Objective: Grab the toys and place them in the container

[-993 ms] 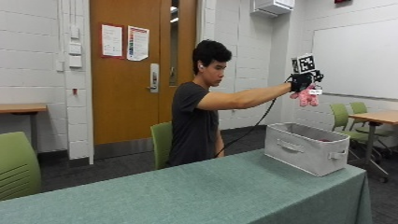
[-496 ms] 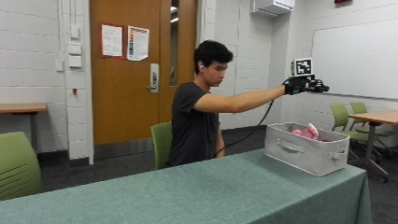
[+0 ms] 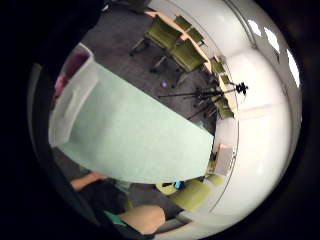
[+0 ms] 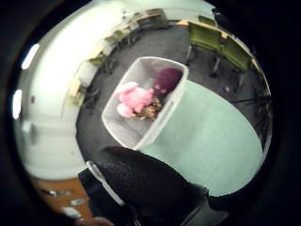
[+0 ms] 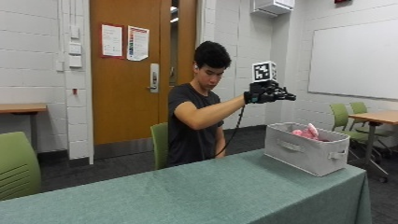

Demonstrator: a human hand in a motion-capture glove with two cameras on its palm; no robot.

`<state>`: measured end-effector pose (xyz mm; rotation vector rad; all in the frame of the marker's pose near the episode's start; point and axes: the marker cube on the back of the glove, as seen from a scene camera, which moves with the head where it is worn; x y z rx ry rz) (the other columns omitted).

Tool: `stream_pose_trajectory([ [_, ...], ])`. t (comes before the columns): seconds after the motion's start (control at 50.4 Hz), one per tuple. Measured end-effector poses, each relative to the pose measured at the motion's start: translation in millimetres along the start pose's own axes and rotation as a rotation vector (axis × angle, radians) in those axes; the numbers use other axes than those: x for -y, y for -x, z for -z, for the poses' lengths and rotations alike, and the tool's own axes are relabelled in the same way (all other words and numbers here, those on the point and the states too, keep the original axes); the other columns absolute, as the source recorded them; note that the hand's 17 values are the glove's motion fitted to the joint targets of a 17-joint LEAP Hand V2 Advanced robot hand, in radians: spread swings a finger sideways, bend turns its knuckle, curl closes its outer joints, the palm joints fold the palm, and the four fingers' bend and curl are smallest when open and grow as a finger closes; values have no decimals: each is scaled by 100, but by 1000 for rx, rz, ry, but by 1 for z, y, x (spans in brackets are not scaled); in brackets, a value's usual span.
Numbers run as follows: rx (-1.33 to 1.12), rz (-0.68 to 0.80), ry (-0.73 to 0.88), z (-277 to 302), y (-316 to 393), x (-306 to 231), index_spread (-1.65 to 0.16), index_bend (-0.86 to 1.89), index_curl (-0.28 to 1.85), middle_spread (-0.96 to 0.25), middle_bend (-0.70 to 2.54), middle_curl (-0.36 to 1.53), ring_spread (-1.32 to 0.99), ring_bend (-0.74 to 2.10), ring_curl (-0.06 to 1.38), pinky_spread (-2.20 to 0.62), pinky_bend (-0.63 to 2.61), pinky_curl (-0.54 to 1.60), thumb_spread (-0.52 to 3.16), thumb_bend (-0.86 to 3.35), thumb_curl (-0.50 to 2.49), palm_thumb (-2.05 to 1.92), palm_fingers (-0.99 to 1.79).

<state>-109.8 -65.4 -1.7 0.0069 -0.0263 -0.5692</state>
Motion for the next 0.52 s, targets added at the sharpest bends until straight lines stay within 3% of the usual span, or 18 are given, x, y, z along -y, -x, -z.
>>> stream_pose_trajectory([
  [0.139,-152,-260,-2,-26,-42,-50,-17,16,40,-3,27,42,-19,31,24,-4,71,31,85,-17,15,-25,-4],
  [0.516,-61,-388,36,-72,-79,-139,-18,17,40,-3,26,42,-20,26,26,-4,62,30,85,-16,9,-24,-2],
])
